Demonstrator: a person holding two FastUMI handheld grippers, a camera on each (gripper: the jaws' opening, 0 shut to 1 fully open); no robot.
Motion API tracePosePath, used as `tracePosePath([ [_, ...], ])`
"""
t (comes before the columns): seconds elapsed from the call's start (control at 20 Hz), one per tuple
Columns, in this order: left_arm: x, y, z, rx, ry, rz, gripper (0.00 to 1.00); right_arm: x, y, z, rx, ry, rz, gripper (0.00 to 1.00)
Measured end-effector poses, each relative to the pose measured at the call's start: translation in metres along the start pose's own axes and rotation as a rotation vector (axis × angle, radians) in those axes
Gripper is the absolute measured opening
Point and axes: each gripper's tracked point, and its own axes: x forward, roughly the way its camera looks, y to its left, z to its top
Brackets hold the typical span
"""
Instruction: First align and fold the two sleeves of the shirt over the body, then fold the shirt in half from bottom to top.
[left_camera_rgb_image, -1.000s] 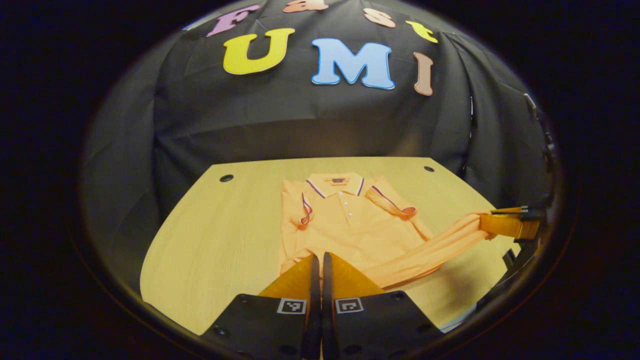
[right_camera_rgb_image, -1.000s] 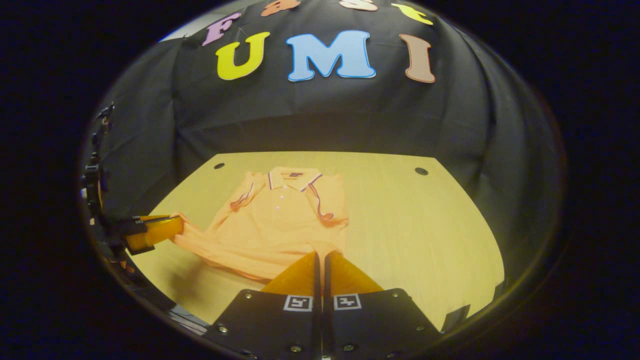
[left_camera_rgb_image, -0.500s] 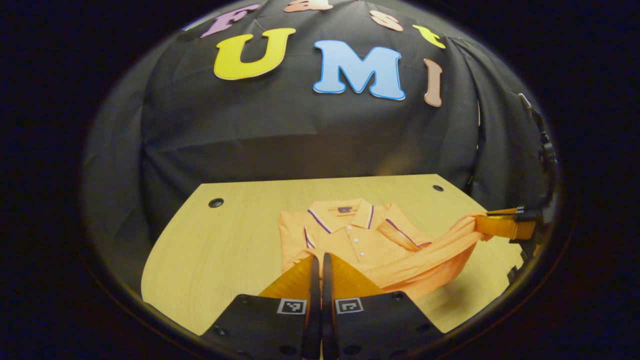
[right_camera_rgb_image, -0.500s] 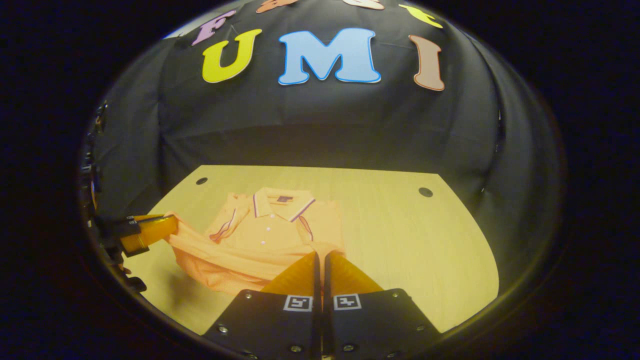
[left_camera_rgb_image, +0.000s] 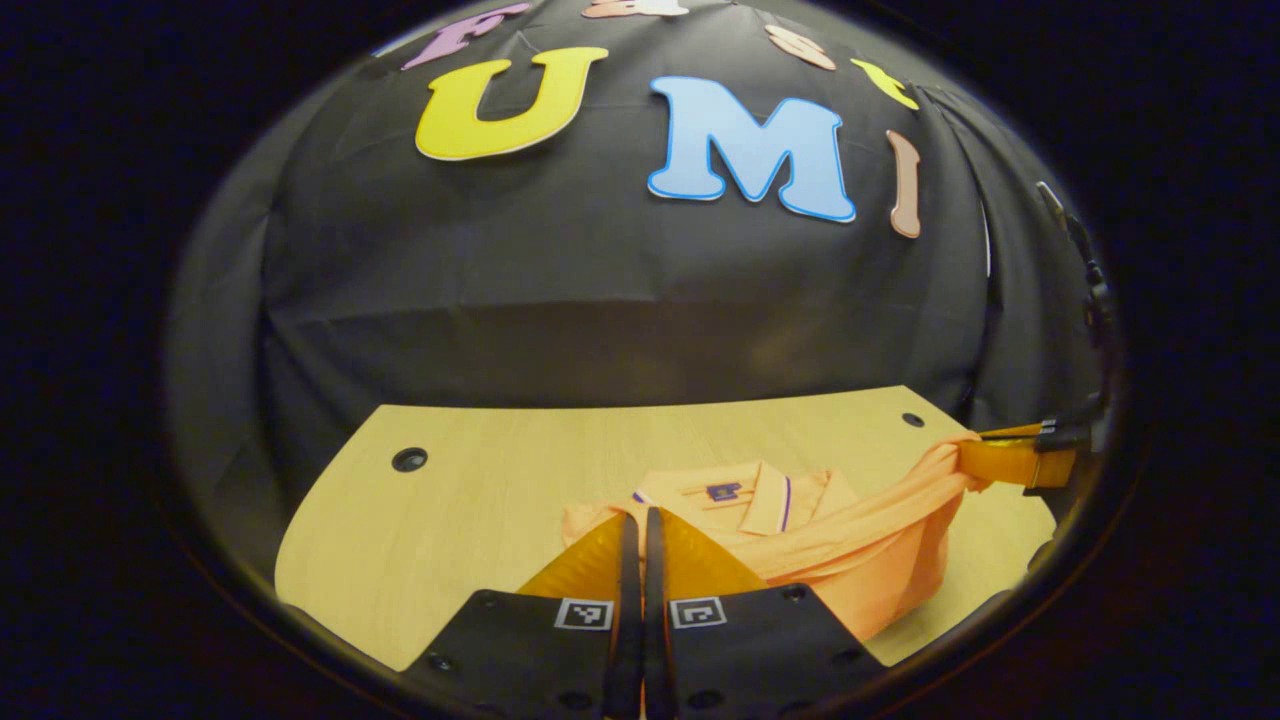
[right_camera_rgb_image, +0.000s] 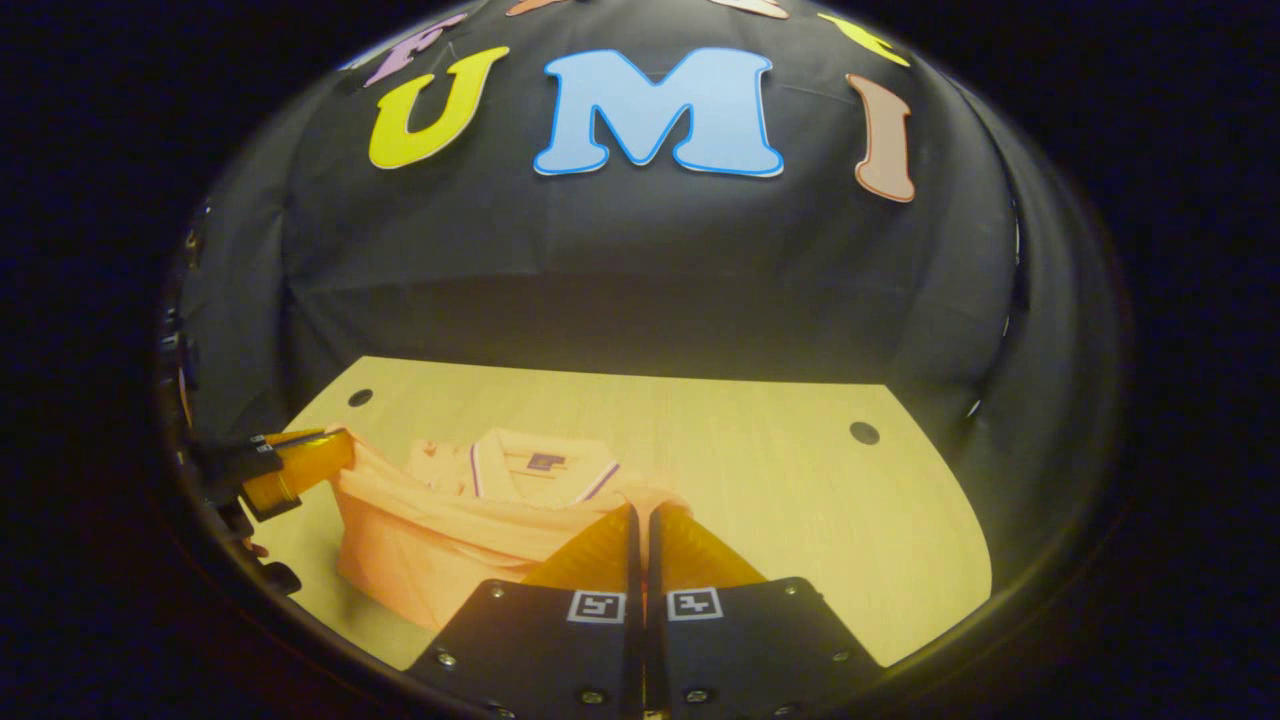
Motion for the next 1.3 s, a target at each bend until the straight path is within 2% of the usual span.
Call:
tracePosePath([
  [0.45,0.066,0.006,0.016,0.034,-0.032,0.007,0.07,0.068,-0.007,0.019,0.011,0.008,-0.038,0.01],
  [0.8,0.096,0.014,0.008,0.035,-0.082,0.068,0.07,0.106,-0.011,0.022,0.012,-0.029,-0.065,0.01],
  [0.9,0.104,0.017,0.008,0.043,-0.091,0.08,0.06,0.113,-0.01,0.019,0.005,-0.025,-0.071,0.04],
  [1.25,0.132,0.029,-0.008,0.045,-0.105,0.142,0.07,0.146,-0.01,0.004,0.003,-0.001,-0.096,0.04],
  [1.3,0.136,0.03,-0.011,0.049,-0.1,0.143,0.06,0.147,-0.011,0.003,-0.005,0.007,-0.103,0.09],
])
